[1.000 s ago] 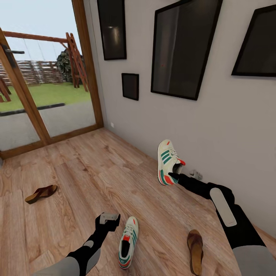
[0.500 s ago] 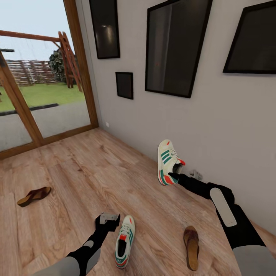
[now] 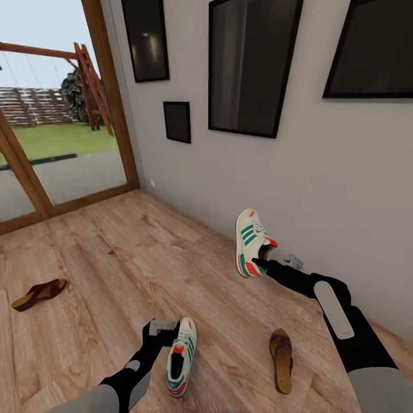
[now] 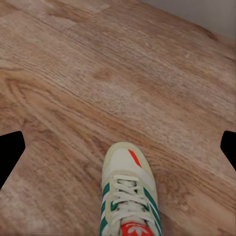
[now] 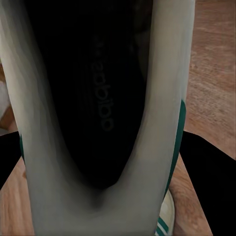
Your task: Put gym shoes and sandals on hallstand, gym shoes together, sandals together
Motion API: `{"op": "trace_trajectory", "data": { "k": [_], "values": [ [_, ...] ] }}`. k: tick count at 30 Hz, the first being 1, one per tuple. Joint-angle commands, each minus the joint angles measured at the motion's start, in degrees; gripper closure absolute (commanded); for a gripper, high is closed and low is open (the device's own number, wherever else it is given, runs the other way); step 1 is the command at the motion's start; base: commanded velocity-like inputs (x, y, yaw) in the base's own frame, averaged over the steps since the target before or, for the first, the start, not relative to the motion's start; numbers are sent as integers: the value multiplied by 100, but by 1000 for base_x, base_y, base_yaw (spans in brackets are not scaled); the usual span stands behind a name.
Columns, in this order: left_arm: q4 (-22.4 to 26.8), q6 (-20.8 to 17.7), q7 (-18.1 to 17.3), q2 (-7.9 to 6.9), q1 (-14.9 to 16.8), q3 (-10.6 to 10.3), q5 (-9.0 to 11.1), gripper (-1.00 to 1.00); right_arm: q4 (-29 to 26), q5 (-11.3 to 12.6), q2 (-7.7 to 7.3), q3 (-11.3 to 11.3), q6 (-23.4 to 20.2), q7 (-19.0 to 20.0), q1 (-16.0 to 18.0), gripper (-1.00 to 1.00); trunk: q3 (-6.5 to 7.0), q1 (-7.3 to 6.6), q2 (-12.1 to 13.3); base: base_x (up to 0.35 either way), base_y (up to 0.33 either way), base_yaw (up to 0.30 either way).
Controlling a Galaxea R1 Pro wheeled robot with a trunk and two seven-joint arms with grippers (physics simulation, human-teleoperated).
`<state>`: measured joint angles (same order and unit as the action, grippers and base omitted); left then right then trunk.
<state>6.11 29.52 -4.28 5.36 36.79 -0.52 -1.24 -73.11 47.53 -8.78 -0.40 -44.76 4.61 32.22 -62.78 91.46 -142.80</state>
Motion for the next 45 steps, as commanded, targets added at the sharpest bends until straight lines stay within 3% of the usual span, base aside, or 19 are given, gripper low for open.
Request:
{"op": "trace_trajectory", "data": {
  "k": [1, 40, 45],
  "values": [
    [-5, 19, -3, 0, 4, -1, -11, -100, -2, -12, -1, -4, -24, 31, 3, 100, -32, 21, -44, 0, 0, -1],
    [-5, 16, -11, 65, 5, -1, -8, -100, -2, -12, -1, -4, -24, 31, 3, 100, -1254, 122, -96, 0, 0, -10],
    [-5, 13, -11, 63, 4, -1, -8, -100, -2, -15, -1, -4, -24, 31, 3, 100, -1314, 127, -99, 0, 0, -25]
  ]
}}
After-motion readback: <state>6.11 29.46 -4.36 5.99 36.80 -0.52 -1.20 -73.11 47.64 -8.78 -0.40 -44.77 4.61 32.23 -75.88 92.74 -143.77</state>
